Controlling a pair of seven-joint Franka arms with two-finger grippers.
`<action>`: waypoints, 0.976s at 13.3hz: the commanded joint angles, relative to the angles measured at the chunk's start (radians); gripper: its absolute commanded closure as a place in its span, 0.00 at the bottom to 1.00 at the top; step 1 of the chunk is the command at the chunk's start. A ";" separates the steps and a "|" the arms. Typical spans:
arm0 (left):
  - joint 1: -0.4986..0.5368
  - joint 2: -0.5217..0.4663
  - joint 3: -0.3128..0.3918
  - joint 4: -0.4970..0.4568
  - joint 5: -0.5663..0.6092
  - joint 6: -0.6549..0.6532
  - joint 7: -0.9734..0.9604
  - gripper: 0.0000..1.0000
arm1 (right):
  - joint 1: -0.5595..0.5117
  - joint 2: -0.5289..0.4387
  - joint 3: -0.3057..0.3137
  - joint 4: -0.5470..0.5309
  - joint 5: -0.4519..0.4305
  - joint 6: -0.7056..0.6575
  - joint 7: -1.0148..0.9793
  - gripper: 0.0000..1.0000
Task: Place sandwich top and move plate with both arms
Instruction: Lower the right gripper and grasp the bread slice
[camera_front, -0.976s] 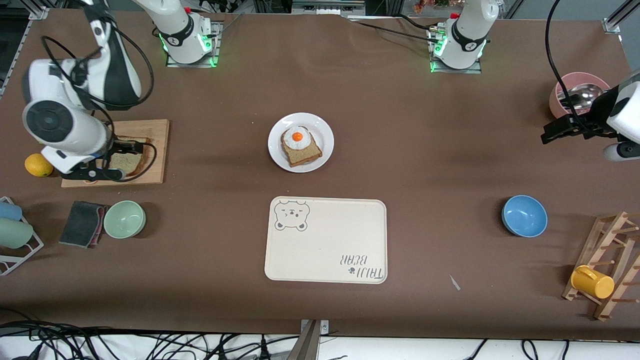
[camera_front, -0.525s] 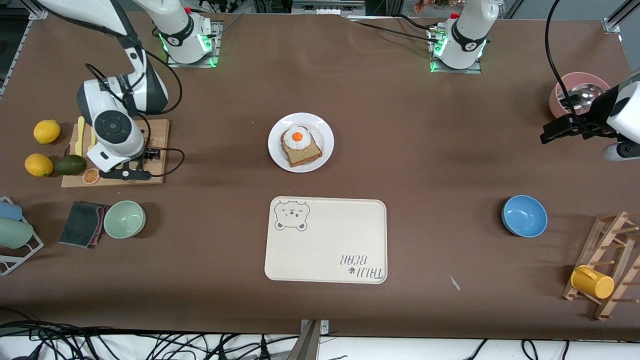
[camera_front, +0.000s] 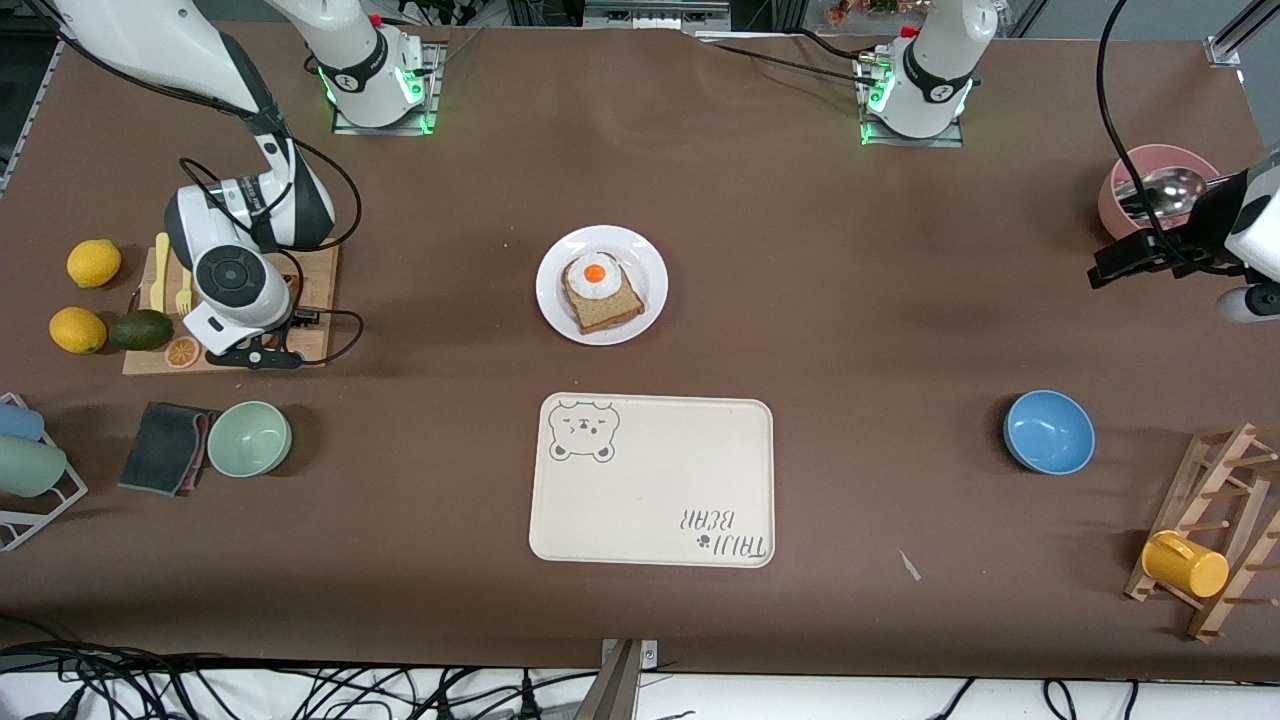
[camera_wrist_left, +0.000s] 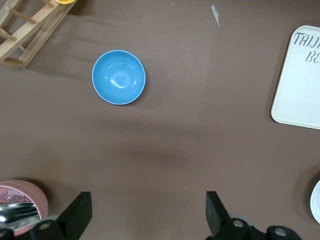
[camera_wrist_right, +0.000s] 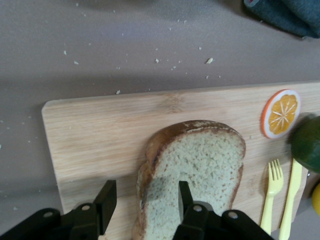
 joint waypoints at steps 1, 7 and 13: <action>0.005 0.001 0.006 0.016 -0.030 -0.007 0.026 0.00 | -0.007 0.009 -0.006 -0.009 -0.023 0.015 0.017 0.42; 0.005 -0.001 0.006 0.017 -0.030 -0.007 0.026 0.00 | -0.008 0.026 -0.019 -0.009 -0.021 0.006 0.019 0.86; 0.009 -0.002 0.006 0.016 -0.030 -0.007 0.026 0.00 | 0.004 0.018 -0.014 0.038 -0.018 -0.043 0.002 1.00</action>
